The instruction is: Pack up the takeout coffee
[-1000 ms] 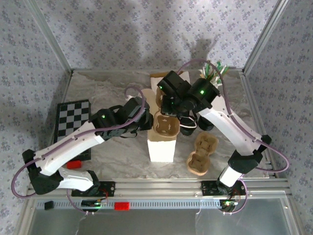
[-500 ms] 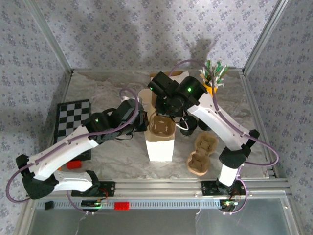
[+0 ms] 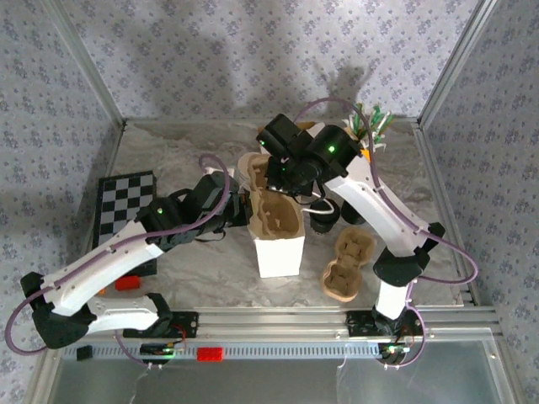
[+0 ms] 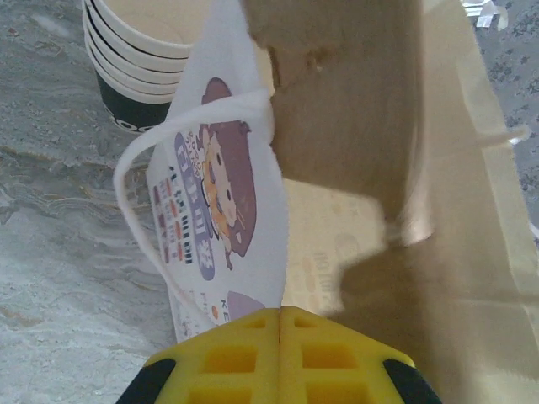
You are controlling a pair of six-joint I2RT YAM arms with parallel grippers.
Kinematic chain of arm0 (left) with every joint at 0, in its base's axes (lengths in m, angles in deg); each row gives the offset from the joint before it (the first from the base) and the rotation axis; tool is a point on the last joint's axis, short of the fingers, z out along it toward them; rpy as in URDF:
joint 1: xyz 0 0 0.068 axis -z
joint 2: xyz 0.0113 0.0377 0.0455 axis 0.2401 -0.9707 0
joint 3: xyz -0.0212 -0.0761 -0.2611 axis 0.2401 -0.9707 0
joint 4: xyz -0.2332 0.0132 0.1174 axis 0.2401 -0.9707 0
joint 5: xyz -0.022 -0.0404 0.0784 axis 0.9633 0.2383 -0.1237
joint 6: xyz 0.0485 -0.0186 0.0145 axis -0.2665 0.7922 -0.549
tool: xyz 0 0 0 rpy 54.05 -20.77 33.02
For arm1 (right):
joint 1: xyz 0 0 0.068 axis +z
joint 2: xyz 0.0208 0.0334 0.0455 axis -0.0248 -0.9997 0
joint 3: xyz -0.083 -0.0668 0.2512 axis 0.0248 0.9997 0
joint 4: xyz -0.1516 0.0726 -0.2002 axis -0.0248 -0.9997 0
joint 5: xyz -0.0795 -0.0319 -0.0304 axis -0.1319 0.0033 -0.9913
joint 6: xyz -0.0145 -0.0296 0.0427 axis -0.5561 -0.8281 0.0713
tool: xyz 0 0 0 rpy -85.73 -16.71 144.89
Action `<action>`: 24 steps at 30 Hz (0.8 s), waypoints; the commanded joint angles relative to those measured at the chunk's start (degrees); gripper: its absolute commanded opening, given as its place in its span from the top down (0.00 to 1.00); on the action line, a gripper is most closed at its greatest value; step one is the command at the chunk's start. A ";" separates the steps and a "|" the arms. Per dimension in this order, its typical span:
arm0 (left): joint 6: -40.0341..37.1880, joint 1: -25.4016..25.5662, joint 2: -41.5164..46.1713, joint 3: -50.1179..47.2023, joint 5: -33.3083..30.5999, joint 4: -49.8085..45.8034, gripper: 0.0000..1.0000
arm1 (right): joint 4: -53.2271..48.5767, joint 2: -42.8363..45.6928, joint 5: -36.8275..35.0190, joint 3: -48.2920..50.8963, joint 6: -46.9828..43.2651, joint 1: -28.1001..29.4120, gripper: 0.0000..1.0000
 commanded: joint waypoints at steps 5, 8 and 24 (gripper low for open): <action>0.63 -0.35 1.97 -0.18 0.27 1.91 1.00 | 0.97 2.07 0.72 7.65 1.55 -0.49 0.80; 0.63 -0.44 2.12 -0.15 -0.75 0.82 1.00 | 2.14 3.23 0.05 9.00 0.30 -0.61 0.78; -0.40 -0.68 2.32 0.51 0.04 0.36 1.00 | 0.81 4.73 -4.45 6.79 -5.15 1.89 0.67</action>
